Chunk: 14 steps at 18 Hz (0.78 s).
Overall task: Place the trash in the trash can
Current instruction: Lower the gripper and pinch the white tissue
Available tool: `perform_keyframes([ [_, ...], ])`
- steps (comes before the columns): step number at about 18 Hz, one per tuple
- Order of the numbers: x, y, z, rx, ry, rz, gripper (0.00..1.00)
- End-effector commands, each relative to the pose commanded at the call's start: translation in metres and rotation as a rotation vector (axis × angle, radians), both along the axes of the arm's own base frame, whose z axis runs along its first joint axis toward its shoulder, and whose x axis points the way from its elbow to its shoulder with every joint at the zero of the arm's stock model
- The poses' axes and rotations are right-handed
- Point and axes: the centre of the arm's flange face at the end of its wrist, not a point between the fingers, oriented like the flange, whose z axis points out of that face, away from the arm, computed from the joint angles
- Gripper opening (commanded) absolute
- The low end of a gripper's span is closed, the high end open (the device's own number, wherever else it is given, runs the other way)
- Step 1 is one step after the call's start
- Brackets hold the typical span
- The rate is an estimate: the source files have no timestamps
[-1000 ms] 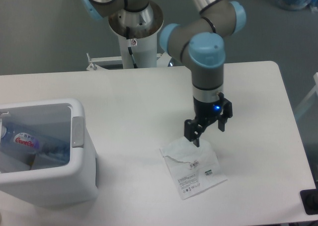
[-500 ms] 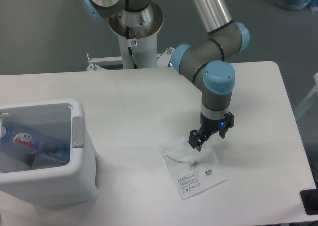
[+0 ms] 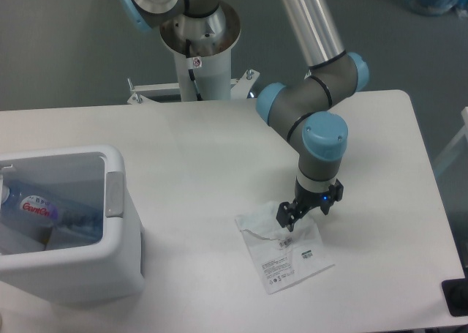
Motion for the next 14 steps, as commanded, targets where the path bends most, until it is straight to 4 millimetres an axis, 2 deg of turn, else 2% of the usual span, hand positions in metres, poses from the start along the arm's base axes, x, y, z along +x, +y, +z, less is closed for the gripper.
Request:
perform_keyframes([
  [14, 0.0086, 0.0052, -0.0085, -0.008, -0.013, -0.012, 0.98],
])
